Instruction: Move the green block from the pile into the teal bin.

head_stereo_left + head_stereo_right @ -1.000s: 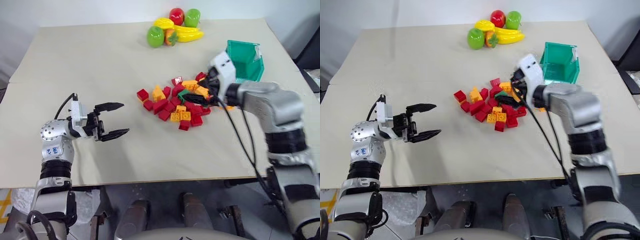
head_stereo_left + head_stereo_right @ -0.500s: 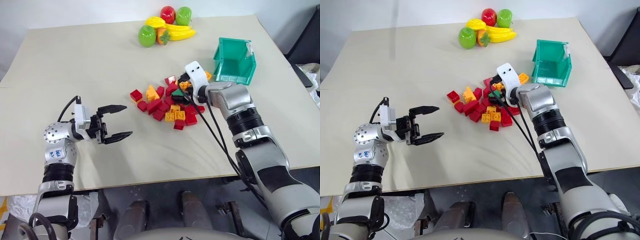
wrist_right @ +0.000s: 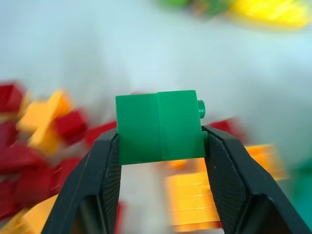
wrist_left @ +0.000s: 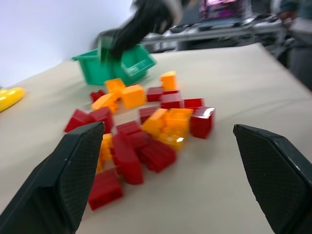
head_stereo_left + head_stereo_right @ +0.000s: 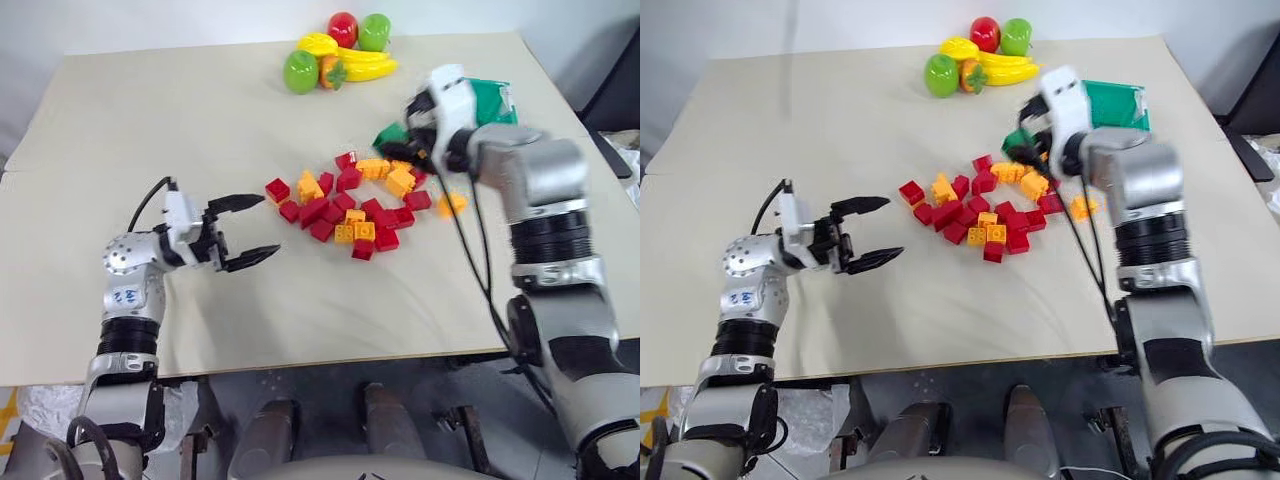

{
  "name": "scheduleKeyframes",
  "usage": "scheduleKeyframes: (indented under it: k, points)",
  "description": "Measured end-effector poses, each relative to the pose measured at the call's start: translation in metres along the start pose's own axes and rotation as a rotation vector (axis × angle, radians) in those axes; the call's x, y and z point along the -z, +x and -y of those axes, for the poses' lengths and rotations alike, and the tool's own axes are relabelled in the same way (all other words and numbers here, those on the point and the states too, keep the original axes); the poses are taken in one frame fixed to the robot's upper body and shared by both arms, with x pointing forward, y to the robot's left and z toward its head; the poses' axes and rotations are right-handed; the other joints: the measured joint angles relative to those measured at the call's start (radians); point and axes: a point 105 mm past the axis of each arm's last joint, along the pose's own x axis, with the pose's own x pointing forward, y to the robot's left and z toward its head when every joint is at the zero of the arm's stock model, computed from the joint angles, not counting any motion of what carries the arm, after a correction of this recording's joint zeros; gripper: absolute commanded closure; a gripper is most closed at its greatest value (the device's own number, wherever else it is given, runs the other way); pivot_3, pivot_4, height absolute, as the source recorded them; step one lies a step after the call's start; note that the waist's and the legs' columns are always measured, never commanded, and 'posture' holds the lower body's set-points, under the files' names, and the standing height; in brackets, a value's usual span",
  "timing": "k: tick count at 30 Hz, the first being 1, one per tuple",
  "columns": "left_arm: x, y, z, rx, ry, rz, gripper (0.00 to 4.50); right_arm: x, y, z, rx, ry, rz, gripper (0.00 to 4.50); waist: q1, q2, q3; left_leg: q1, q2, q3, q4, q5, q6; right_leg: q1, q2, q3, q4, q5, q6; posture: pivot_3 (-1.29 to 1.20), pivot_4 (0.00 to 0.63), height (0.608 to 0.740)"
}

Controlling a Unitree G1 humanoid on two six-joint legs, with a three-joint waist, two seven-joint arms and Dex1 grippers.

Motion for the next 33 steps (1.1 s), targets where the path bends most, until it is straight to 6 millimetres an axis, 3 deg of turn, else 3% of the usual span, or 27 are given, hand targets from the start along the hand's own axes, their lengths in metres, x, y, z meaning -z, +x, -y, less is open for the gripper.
scheduleKeyframes:
  k: [4, 10, 14, 17, 18, 24, 27, 29, 33]
  points:
    - [-0.002, 0.032, -0.009, -0.061, 0.024, -0.053, 0.0, 0.003, -0.019, 0.054, 0.179, -0.125, 0.007, 2.43, 0.0, 0.0, 0.0, 0.0, 0.0, 0.003, 0.0, 0.0, 0.0, 0.0, 0.0, 0.001, 0.0, 0.0, 0.0, 0.0, 0.15, 0.74]
    - [-0.016, 0.084, -0.028, -0.144, 0.032, -0.058, 0.0, 0.005, -0.015, 0.092, 0.312, -0.173, 0.052, 2.43, -0.015, 0.0, 0.0, 0.001, 0.0, 0.007, -0.002, 0.0, 0.0, -0.002, 0.002, 0.003, 0.0, 0.0, 0.0, 0.0, 0.15, 0.74]
    - [-0.02, 0.098, -0.04, -0.198, 0.017, -0.063, 0.0, 0.005, 0.001, 0.086, 0.287, -0.142, 0.108, 1.13, -0.027, 0.0, 0.0, 0.001, 0.001, 0.007, -0.002, 0.0, 0.0, -0.002, 0.002, 0.003, 0.0, 0.0, 0.0, 0.0, 0.15, 0.74]
    - [-0.014, 0.097, -0.044, -0.232, -0.012, -0.084, 0.0, 0.02, 0.003, 0.093, 0.331, -0.136, 0.089, 0.16, -0.027, 0.0, 0.0, 0.001, 0.001, 0.006, -0.002, 0.0, 0.0, -0.002, 0.001, 0.003, -0.001, 0.0, 0.0, 0.0, 0.15, 0.74]
    - [-0.012, 0.096, -0.045, -0.242, -0.024, -0.091, 0.0, 0.022, 0.002, 0.095, 0.348, -0.136, 0.088, 0.03, -0.027, 0.0, 0.0, 0.001, 0.001, 0.006, -0.002, 0.0, 0.0, -0.002, 0.0, 0.003, -0.001, 0.0, 0.001, 0.0, 0.15, 0.74]
    - [-0.009, 0.084, -0.042, -0.284, -0.123, -0.078, 0.0, 0.011, -0.002, 0.096, 0.352, -0.115, 0.158, 0.03, -0.027, 0.0, 0.0, 0.001, 0.002, 0.006, -0.002, 0.0, 0.0, -0.002, 0.001, 0.003, -0.001, 0.0, 0.001, 0.0, 0.15, 0.74]
    - [-0.016, 0.07, -0.03, -0.252, -0.217, -0.008, 0.0, 0.006, -0.004, 0.076, 0.198, -0.162, 0.221, 0.03, -0.029, 0.0, 0.0, 0.001, 0.004, 0.005, -0.001, 0.0, 0.0, -0.001, 0.002, 0.003, -0.001, 0.0, 0.001, 0.0, 0.15, 0.74]
    - [-0.016, 0.053, -0.022, -0.236, -0.253, 0.012, 0.0, 0.019, -0.011, 0.06, 0.067, -0.182, 0.229, 0.03, -0.028, 0.0, 0.0, 0.001, 0.004, 0.004, -0.001, 0.0, 0.0, -0.001, 0.002, 0.002, -0.002, 0.0, 0.001, 0.0, 0.15, 0.74]
    - [-0.015, 0.007, -0.02, -0.3, -0.318, 0.024, 0.0, 0.078, -0.04, 0.022, -0.232, -0.149, 0.125, 0.03, -0.008, 0.001, 0.0, -0.001, 0.002, 0.004, 0.002, -0.001, 0.0, -0.001, 0.001, 0.002, -0.001, 0.0, 0.001, 0.0, 0.15, 0.74]
